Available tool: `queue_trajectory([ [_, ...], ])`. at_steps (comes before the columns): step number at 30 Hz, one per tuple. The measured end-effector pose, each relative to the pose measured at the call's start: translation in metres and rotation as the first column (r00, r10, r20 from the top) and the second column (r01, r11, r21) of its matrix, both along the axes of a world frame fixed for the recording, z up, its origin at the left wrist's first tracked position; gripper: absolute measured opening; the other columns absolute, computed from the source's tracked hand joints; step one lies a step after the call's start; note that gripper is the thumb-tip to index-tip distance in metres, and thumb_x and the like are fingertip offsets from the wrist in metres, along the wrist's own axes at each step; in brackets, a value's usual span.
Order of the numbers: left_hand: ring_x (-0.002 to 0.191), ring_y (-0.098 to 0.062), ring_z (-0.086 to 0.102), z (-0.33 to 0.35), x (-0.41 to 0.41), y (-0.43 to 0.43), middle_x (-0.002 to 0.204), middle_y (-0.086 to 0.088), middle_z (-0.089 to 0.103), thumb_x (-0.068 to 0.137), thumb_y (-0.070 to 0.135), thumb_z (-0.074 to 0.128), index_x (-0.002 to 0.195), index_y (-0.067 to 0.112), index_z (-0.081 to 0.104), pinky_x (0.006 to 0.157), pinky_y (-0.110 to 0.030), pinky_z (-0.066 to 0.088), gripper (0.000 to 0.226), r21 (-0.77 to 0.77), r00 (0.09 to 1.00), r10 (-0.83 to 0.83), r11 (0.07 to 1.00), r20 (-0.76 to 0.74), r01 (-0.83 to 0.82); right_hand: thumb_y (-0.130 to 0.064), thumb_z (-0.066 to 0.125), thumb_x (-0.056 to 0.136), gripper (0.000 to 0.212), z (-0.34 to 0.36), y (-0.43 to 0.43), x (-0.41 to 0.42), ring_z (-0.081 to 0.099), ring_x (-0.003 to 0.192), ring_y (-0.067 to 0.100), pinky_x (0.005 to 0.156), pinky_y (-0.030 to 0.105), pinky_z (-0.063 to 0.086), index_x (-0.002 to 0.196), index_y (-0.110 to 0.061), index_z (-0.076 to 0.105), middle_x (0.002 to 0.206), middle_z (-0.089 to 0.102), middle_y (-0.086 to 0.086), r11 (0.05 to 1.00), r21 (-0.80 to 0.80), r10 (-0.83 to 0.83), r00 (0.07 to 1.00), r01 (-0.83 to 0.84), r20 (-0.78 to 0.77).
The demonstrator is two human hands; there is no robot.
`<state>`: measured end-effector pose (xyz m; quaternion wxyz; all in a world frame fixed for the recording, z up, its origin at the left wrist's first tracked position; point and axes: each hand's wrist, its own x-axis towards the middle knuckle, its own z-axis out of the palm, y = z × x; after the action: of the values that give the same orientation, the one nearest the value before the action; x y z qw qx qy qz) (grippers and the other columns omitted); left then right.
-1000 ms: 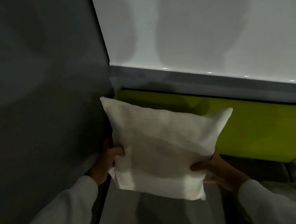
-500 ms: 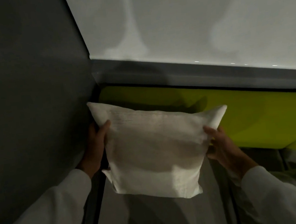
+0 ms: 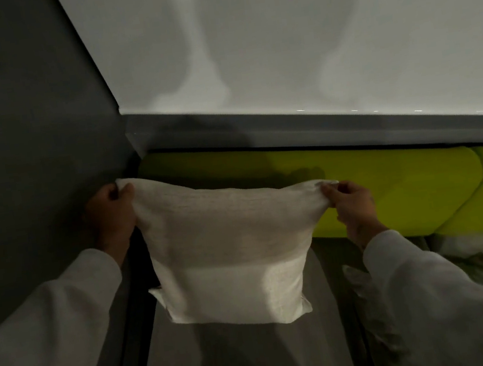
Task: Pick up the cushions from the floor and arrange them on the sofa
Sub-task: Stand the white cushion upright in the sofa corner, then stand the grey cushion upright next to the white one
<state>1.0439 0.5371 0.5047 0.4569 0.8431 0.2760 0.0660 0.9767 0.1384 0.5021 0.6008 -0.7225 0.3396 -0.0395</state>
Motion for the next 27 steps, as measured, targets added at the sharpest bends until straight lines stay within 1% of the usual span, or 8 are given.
queue_trajectory([
  [3, 0.119, -0.039, 0.06, 0.024, -0.006, -0.013, 0.13, -0.024, 0.064, 0.093, 0.012, 0.066, 0.129, 0.004, 0.062, 0.091, -0.036, 0.044, 0.037, 0.145, 0.984, -0.154, 0.98, 0.095, 0.139, -0.023, 0.073, 0.096, 0.007, 0.002, -0.011, -0.007, 0.061, 0.081, 0.017, 0.06, 0.026, 0.041, 0.101, -0.019, 0.07, 0.093, 0.07, 0.004, 0.998, -0.005, 0.06, 0.998, -0.06, -0.018],
  [7, 0.12, -0.036, 0.056, 0.054, -0.021, -0.054, 0.13, -0.021, 0.061, 0.09, 0.013, 0.068, 0.124, 0.009, 0.065, 0.098, -0.041, 0.044, 0.034, 0.345, 0.905, -0.386, 0.886, 0.18, 0.309, -0.026, 0.072, 0.097, 0.016, 0.013, -0.037, -0.025, 0.067, 0.083, 0.013, 0.064, 0.028, 0.044, 0.112, -0.021, 0.069, 0.102, 0.073, 0.002, 0.991, 0.027, 0.129, 0.991, -0.128, -0.033],
  [10, 0.117, -0.03, 0.061, 0.066, -0.04, -0.105, 0.126, -0.014, 0.068, 0.091, 0.012, 0.069, 0.121, 0.01, 0.069, 0.094, -0.029, 0.043, 0.03, 0.344, 0.842, -0.503, 0.839, 0.194, 0.422, -0.027, 0.07, 0.099, 0.014, 0.018, -0.069, -0.049, 0.068, 0.084, 0.012, 0.064, 0.029, 0.044, 0.112, -0.023, 0.069, 0.109, 0.074, 0.003, 0.988, 0.017, 0.155, 0.985, -0.154, -0.074],
  [14, 0.097, -0.022, 0.069, 0.06, -0.087, -0.203, 0.103, -0.002, 0.072, 0.09, 0.006, 0.07, 0.11, 0.007, 0.074, 0.083, -0.023, 0.049, 0.02, 0.241, 0.711, -0.664, 0.747, 0.231, 0.62, -0.028, 0.068, 0.1, 0.013, 0.014, -0.15, -0.102, 0.065, 0.079, 0.014, 0.061, 0.026, 0.042, 0.11, -0.02, 0.067, 0.11, 0.071, 0.008, 0.991, -0.004, 0.132, 0.978, -0.135, -0.161],
  [18, 0.089, -0.017, 0.068, 0.032, -0.147, -0.3, 0.099, -0.007, 0.076, 0.088, 0.008, 0.074, 0.106, 0.008, 0.075, 0.077, -0.005, 0.046, 0.018, 0.13, 0.617, -0.782, 0.623, 0.085, 0.772, -0.025, 0.07, 0.099, 0.02, 0.001, -0.247, -0.163, 0.06, 0.073, 0.02, 0.064, 0.031, 0.042, 0.113, -0.011, 0.071, 0.097, 0.067, 0.014, 0.995, 0.002, 0.1, 0.967, -0.103, -0.233],
  [21, 0.095, -0.025, 0.071, -0.002, -0.19, -0.353, 0.103, -0.013, 0.077, 0.087, 0.011, 0.076, 0.108, 0.008, 0.074, 0.086, -0.025, 0.052, 0.021, 0.012, 0.58, -0.806, 0.583, -0.119, 0.812, -0.023, 0.07, 0.098, 0.01, -0.017, -0.306, -0.202, 0.061, 0.076, 0.022, 0.069, 0.031, 0.046, 0.105, -0.016, 0.072, 0.096, 0.071, 0.013, 0.995, -0.003, 0.099, 0.956, -0.104, -0.276],
  [24, 0.105, -0.031, 0.069, -0.035, -0.222, -0.393, 0.112, -0.016, 0.075, 0.087, 0.018, 0.077, 0.114, 0.005, 0.071, 0.085, -0.027, 0.046, 0.03, -0.068, 0.593, -0.743, 0.64, -0.31, 0.766, -0.02, 0.071, 0.096, 0.004, -0.036, -0.355, -0.237, 0.061, 0.072, 0.018, 0.066, 0.029, 0.049, 0.097, -0.018, 0.074, 0.09, 0.07, 0.011, 0.994, -0.017, 0.093, 0.944, -0.104, -0.318],
  [27, 0.112, -0.029, 0.066, -0.058, -0.25, -0.423, 0.111, -0.003, 0.073, 0.088, 0.033, 0.076, 0.112, 0.01, 0.073, 0.084, -0.024, 0.042, 0.033, -0.146, 0.615, -0.64, 0.738, -0.462, 0.659, -0.015, 0.066, 0.099, 0.016, -0.057, -0.388, -0.268, 0.073, 0.084, 0.029, 0.075, 0.037, 0.061, 0.091, -0.016, 0.08, 0.093, 0.08, 0.011, 0.978, 0.043, 0.206, 0.926, -0.203, -0.317],
])
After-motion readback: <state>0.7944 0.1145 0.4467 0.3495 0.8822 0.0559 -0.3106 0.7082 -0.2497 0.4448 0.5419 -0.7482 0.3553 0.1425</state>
